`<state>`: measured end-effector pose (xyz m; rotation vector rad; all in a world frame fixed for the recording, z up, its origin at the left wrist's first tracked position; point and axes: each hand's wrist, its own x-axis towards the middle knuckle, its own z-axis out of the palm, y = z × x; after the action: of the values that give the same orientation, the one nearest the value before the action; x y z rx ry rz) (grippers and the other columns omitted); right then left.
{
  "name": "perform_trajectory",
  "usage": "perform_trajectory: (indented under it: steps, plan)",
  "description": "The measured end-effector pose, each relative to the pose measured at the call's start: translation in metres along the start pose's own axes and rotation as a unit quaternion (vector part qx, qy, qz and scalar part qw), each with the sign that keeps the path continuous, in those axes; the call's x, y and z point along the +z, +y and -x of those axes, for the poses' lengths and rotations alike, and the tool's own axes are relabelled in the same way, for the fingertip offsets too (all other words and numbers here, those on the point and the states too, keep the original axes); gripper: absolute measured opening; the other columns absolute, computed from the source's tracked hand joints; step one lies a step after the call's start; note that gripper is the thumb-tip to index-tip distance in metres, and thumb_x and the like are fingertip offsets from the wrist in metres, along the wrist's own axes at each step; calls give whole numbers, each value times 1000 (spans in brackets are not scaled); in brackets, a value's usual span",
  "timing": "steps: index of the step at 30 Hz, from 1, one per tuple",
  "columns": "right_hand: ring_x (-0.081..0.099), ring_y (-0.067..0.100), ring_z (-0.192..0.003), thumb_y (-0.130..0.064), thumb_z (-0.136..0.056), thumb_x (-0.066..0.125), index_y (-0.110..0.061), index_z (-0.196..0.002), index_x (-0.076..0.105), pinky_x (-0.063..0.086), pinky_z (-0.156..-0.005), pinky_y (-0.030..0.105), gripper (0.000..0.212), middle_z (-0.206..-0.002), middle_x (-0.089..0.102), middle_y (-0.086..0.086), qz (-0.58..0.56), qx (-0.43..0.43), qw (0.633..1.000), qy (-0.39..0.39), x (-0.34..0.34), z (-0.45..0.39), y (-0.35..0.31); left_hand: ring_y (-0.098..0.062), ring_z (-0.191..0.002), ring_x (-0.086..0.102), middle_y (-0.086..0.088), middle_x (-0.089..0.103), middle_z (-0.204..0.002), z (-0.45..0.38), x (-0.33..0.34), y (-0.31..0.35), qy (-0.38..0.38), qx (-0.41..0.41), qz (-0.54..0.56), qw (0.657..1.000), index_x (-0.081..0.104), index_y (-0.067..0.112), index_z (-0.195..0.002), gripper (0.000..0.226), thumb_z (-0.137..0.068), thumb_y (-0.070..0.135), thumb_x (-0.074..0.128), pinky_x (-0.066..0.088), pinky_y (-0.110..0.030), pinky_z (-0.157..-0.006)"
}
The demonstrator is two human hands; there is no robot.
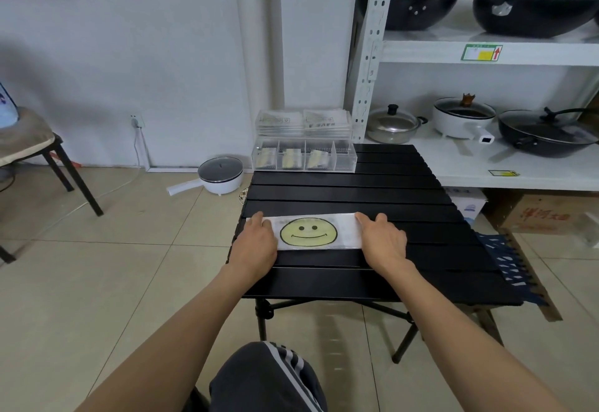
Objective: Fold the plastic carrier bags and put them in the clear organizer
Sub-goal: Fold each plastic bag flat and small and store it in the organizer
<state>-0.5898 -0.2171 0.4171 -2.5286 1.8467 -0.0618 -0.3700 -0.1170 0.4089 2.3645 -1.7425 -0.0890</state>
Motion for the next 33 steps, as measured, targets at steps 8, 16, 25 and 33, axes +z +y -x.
perform_trajectory:
  steps: [8,16,25,33]
  plan:
    - [42,27,-128,-4,-90,53,-16,-143,43,25,-112,43,56,-137,47,10,-53,-128,975,171,3,9,-40,-30,-147,-1,-18,2,-159,4,10,6,-46,-15,-56,997,4,2,-151,72,-101,51,18,3,-37,-119]
    - [-1,13,-150,-43,-103,17,-20,-155,11,-2,-122,42,57,-164,2,0,-91,-143,985,-14,24,16,-32,-25,-147,-11,-12,-10,-160,3,14,1,-71,-26,-53,996,-7,6,-152,75,-98,56,11,-4,-40,-120]
    - [-12,15,-149,-64,-96,16,-25,-156,4,-10,-120,48,72,-164,-6,1,-90,-95,991,-32,31,11,-22,-25,-147,-14,-12,-16,-159,1,12,-2,-108,-36,-27,993,-11,6,-151,79,-97,59,14,-5,-40,-120]
    - [-11,16,-149,-61,-98,16,-26,-155,5,-9,-120,48,67,-164,-4,1,-101,-93,990,-37,27,13,-23,-29,-147,3,-12,4,-160,7,-5,-4,-16,110,-108,988,6,13,-153,77,-95,59,28,6,-43,-120]
